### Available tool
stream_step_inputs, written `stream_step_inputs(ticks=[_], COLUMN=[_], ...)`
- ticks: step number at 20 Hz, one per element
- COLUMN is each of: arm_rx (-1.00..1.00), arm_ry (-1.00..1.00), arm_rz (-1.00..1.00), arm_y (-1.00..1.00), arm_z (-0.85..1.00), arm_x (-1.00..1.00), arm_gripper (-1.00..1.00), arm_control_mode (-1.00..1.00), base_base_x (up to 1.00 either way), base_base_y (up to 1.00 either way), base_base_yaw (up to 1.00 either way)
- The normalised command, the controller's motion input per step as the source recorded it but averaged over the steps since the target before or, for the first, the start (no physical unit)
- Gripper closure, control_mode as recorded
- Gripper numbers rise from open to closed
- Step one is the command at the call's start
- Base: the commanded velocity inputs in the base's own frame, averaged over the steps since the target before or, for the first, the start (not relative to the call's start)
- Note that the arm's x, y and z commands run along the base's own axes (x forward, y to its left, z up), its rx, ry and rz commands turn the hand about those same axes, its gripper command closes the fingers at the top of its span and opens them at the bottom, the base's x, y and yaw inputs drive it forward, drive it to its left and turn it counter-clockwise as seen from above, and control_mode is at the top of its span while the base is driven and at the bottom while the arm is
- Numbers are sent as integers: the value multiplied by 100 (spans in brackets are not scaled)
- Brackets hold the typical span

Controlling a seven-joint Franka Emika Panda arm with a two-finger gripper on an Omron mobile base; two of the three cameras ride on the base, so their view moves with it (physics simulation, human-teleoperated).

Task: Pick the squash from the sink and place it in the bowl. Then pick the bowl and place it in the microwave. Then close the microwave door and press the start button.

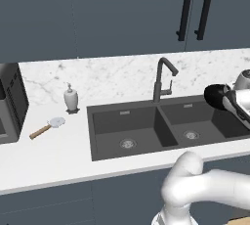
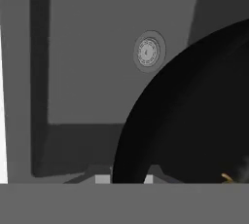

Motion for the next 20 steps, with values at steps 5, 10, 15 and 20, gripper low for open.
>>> stream_step_inputs(ticks=[5,10,15,20], arm_rx=[0,0,0,6], arm_ry=[0,1,6,-1], arm_rz=[28,18,6,0], arm_y=[54,65,83,83], arm_z=[51,63,62,25], arm_x=[-79,-64,-46,-28], arm_gripper=[100,100,100,100], arm_control_mode=[-100,-100,-100,-100], base_base_x=[0,0,0,0], base_base_y=[0,0,0,0], base_base_yaw=[0,0,0,0])
